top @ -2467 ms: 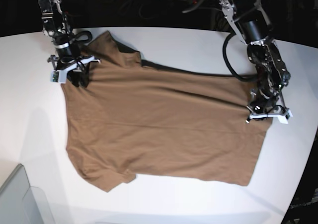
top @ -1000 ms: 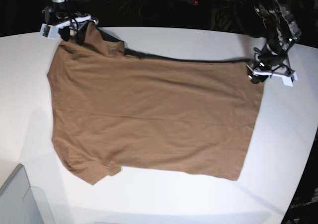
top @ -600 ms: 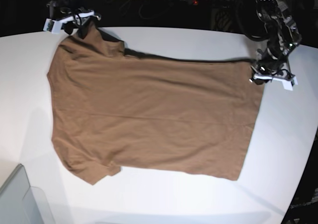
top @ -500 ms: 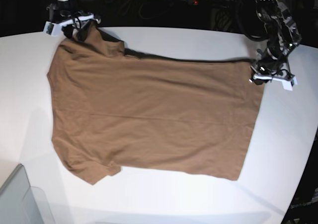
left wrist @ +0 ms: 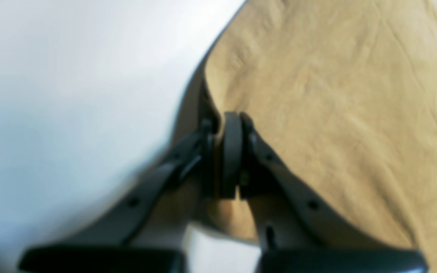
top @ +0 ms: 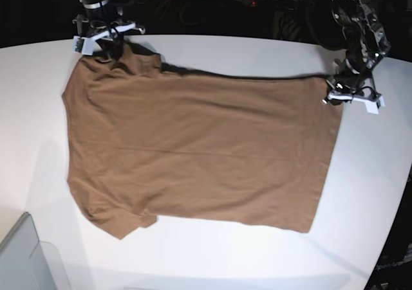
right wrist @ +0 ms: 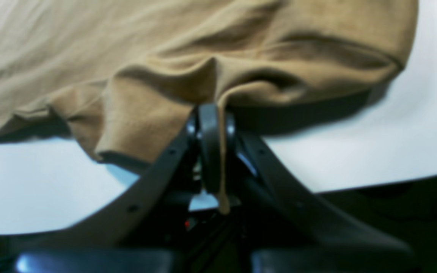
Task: Layout the t-shirt on the table in an organized manner, then fold the t-shirt properly
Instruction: 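Drag the shirt edge with both grippers away from the hem to square it, then grasp the shirt's long edge with both grippers and lift it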
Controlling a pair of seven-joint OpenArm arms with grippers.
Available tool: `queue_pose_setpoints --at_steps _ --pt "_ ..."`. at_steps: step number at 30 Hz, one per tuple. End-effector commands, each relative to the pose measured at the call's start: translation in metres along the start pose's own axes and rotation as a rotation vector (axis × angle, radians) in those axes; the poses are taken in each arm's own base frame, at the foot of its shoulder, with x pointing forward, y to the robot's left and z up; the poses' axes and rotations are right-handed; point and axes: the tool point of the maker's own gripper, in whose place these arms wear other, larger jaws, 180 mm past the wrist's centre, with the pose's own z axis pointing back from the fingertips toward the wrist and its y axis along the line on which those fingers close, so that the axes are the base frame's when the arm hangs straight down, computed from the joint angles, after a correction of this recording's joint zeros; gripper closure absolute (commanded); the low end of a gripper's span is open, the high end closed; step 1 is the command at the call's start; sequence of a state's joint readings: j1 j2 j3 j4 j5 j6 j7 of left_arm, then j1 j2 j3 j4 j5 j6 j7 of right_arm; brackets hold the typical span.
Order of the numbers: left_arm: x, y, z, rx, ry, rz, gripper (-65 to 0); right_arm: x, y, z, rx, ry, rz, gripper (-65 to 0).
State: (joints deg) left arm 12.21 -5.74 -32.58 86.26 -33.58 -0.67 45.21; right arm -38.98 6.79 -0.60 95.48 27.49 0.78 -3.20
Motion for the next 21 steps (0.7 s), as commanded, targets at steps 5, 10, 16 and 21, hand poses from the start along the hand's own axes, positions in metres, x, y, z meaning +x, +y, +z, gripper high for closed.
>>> queue_pose_setpoints --at_steps 5,10,16,21 --pt "0.018 0.011 0.027 0.041 -0.045 -0.018 0.0 0.023 0.008 0.014 0.025 -0.027 0.019 0.0" --pt "0.049 -0.008 0.051 0.008 -0.150 -0.071 0.0 0.067 0.027 0.020 0.082 -0.134 0.048 0.0" --pt "0.065 -0.020 0.056 -0.014 -0.197 -0.091 0.0 0.100 0.039 0.017 0.122 -0.214 0.077 0.0" --pt "0.085 -0.034 0.049 -0.039 -0.235 -0.078 0.0 0.121 0.047 0.002 0.146 -0.231 0.102 0.0"
